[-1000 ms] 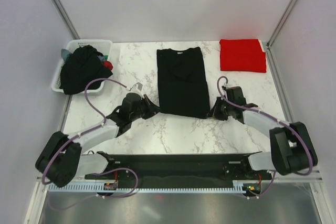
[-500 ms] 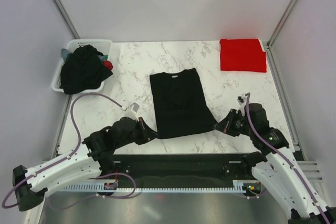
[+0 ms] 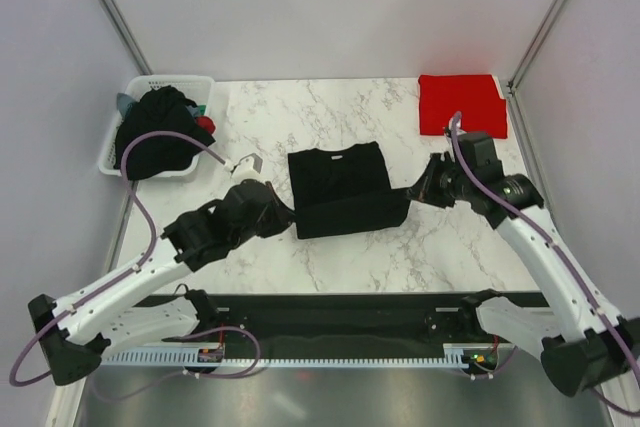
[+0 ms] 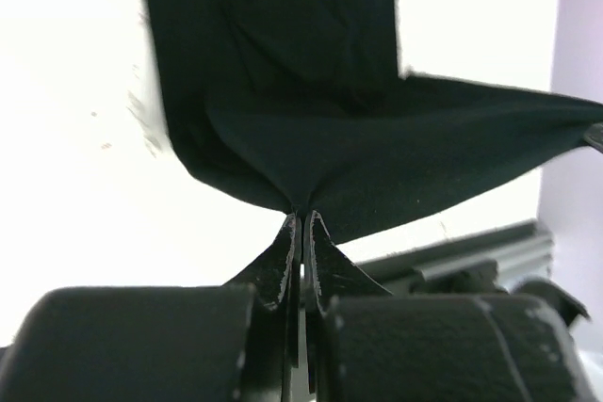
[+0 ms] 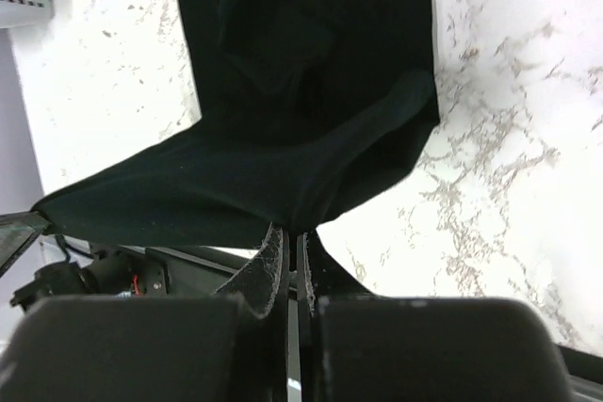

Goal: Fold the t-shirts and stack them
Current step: Fold the tshirt

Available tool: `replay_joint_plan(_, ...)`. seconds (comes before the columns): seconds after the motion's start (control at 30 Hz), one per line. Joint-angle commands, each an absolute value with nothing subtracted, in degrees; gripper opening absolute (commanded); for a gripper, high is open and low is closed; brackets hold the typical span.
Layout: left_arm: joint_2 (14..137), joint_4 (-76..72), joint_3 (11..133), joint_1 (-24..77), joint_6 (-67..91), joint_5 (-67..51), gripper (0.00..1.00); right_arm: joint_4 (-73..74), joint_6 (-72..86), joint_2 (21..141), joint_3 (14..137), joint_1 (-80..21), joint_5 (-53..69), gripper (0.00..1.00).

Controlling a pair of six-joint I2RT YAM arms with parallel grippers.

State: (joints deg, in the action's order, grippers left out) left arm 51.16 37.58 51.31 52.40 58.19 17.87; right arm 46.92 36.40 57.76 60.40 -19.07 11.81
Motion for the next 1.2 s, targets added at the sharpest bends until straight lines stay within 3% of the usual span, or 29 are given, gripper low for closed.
replay_joint_plan(0.0, 55.4, 39.5, 54.8, 45.3, 50.2, 19.6, 0.02, 44.4, 32.2, 64.2, 66.9, -18.7, 5.5, 0.0)
replay_joint_plan(0.3, 67.0, 30.9, 60.7, 29.6, 40.0, 7.3, 0.02, 40.9, 28.6, 83.0, 79.8, -17.2, 4.6, 0.0)
replay_joint_plan(0.97, 114.0, 27.5, 89.4, 12.8, 31.6, -7.6, 0.02, 35.1, 29.3, 124.6, 107.3, -12.7, 10.2, 0.0)
replay_joint_plan(1.0, 116.9, 27.7, 90.3, 12.6, 31.8, -7.9, 0.02, 34.9, 29.3, 127.3, 108.7, -12.7, 12.0, 0.05)
replay_joint_plan(1.03, 117.9, 28.1, 91.3, 12.0, 31.9, -8.4, 0.05, 35.0, 29.0, 128.7, 111.9, -12.6, 12.8, 0.37)
replay_joint_plan(1.07, 119.0, 28.6, 93.3, 11.9, 32.0, -8.7, 0.24, 35.1, 28.9, 129.7, 113.6, -12.4, 14.0, 0.56)
replay_joint_plan(1.13, 120.3, 29.9, 95.6, 11.6, 31.6, -10.7, 0.46, 37.2, 28.7, 131.0, 118.0, -12.3, 14.0, 0.82)
replay_joint_plan(1.17, 119.8, 30.0, 96.7, 11.7, 30.7, -11.1, 0.68, 37.4, 28.7, 130.3, 118.2, -12.3, 13.6, 0.84)
